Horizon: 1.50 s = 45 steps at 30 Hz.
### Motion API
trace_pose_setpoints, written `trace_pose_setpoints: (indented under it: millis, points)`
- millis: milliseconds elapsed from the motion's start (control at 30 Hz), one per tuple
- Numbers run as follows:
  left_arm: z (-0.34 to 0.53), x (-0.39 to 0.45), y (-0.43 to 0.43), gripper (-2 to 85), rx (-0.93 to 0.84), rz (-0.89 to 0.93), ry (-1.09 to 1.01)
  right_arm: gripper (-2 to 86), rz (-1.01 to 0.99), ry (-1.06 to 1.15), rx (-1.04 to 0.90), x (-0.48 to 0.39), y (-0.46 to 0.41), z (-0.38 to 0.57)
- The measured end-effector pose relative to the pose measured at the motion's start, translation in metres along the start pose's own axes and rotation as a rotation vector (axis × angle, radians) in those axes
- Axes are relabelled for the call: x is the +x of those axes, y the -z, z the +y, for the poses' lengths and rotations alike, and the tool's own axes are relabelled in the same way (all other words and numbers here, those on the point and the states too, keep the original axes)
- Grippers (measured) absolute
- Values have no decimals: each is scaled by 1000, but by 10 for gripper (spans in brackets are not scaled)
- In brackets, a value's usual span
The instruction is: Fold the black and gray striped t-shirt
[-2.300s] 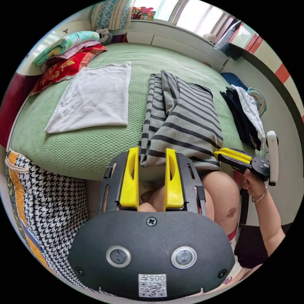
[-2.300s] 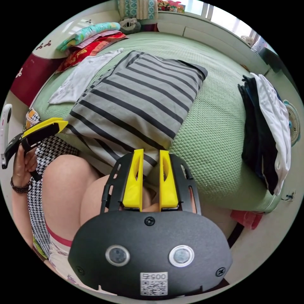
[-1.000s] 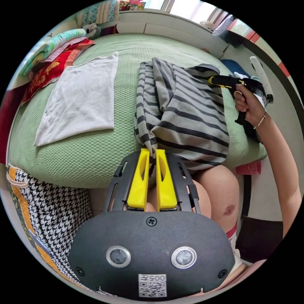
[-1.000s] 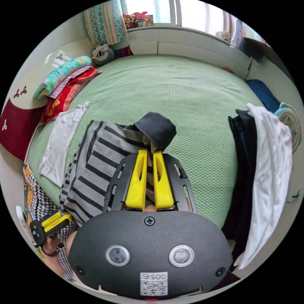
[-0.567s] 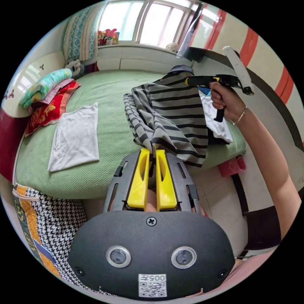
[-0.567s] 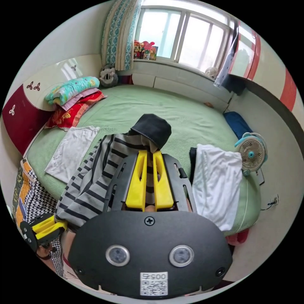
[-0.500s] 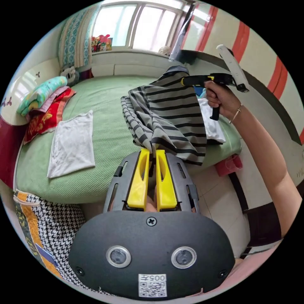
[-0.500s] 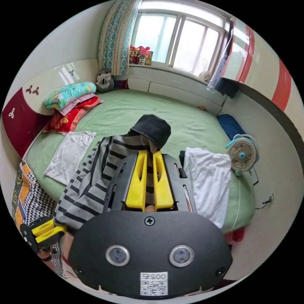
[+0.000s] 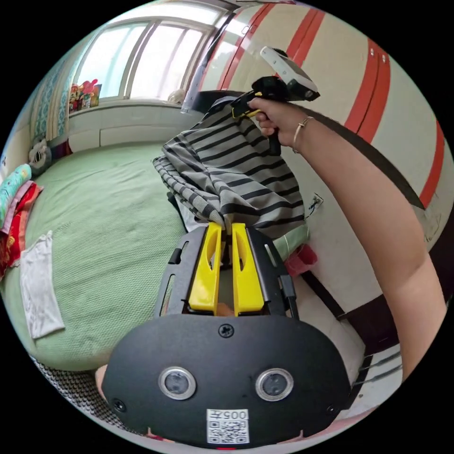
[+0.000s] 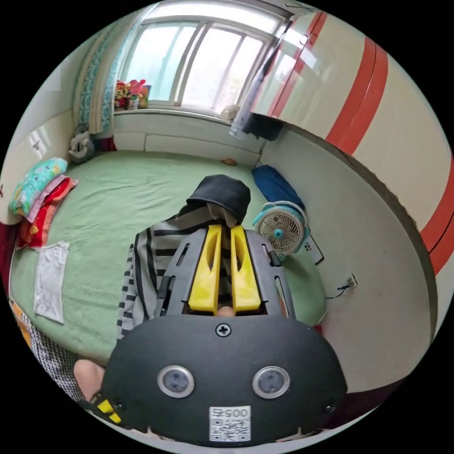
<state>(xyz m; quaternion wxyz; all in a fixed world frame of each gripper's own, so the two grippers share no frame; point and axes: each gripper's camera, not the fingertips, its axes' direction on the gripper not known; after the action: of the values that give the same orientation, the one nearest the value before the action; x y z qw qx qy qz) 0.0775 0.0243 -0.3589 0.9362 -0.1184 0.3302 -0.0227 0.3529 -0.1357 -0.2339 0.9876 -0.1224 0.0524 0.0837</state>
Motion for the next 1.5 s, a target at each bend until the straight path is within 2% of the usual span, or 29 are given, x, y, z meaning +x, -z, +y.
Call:
trace_pose_setpoints:
  millis: [100, 133, 200, 300, 433, 567, 700, 800, 933, 1100, 1267, 1433, 1500]
  points:
    - [3, -2, -83, 54, -181, -48, 68, 43, 12, -124, -157, 2, -76, 12]
    - [10, -5, -95, 55, -194, -37, 70, 50, -7, -134, -227, -3, -102, 27]
    - [18, -9, -89, 57, -136, 8, 49, 61, -19, -95, -227, -15, -123, 50]
    - [20, -13, -79, 59, -128, 62, 29, 67, -117, -55, -126, -23, -115, 81]
    - [23, -9, -60, 60, -106, 91, 4, 75, -349, -101, -18, -12, -80, 101]
    - [35, -10, -37, 54, -103, 98, 5, 78, -330, -104, -222, -29, -117, 103]
    - [60, -23, 3, 49, -99, 24, 5, 80, -333, -126, -293, -41, -151, 108]
    - [79, -44, 34, 47, -105, -89, 22, 81, -358, -149, -323, -40, -140, 104]
    - [109, -80, 81, 42, -108, -191, 100, 79, -359, -61, -208, -48, -88, 134]
    - [144, -105, 126, 36, -94, -275, 171, 78, -236, -75, -205, -66, -72, 198]
    - [160, -123, 157, 36, -114, -362, 215, 80, -87, 101, -267, -115, -67, 213]
    - [159, -163, 188, 34, -103, -402, 262, 86, -260, 185, -116, -146, -10, 219]
    - [151, -181, 194, 30, -102, -405, 277, 95, -314, 231, -118, -165, 1, 222]
